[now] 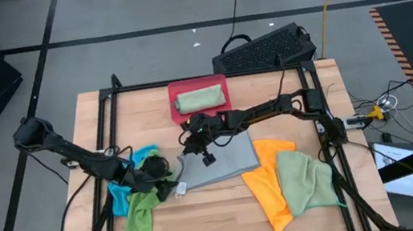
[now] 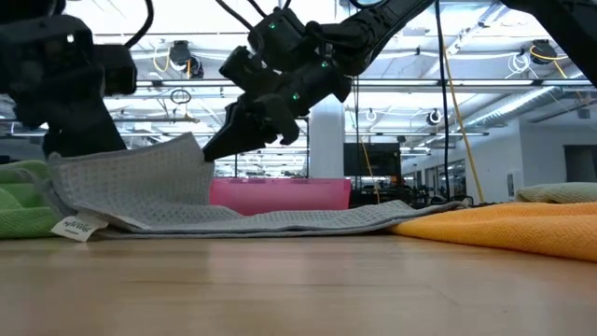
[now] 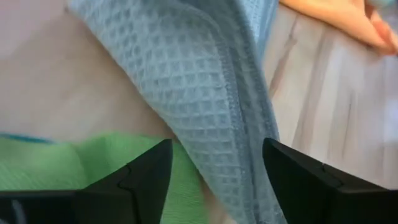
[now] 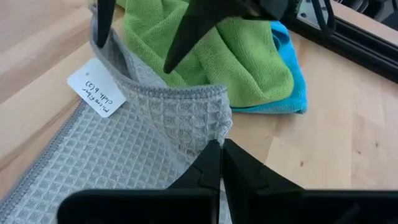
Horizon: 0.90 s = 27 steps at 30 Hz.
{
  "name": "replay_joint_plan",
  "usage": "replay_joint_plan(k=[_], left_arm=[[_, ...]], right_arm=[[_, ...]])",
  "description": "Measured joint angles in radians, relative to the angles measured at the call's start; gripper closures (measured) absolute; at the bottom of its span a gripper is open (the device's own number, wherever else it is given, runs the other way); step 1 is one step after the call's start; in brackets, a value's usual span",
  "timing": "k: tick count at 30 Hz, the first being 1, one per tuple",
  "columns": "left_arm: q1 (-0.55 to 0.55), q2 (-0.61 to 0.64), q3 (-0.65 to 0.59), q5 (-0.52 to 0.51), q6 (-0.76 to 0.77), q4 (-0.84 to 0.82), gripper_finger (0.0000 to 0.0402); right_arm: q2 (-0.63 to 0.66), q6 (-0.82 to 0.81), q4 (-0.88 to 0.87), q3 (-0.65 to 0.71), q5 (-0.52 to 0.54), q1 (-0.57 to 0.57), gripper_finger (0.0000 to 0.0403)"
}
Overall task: Fold microfiber towels
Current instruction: Fold the gray towel
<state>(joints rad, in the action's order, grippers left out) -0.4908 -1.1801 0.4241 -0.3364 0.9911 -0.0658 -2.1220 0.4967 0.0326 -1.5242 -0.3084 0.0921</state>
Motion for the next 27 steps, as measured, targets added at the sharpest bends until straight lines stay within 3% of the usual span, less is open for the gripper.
replay_joint_plan(k=[8,15,20,27], left_arm=[[-0.045,0.0,-0.009,0.041,0.112,0.038,0.0084],[-0.075,0.0,-0.009,0.074,0.158,0.039,0.0073],[-0.077,0.0,-0.009,0.075,0.201,0.036,0.0097],[-0.072,-0.048,-0.009,0.083,0.249,0.006,0.0188]], right_arm=[[0.0,0.002,0.022,0.0,0.001,0.0,0.0401],[0.0,-0.002,0.032,0.0,-0.001,0.003,0.0401],[0.0,-0.014,0.048,0.0,-0.002,0.005,0.0401],[0.0,-0.02,0.065,0.0,-0.002,0.005,0.0401]])
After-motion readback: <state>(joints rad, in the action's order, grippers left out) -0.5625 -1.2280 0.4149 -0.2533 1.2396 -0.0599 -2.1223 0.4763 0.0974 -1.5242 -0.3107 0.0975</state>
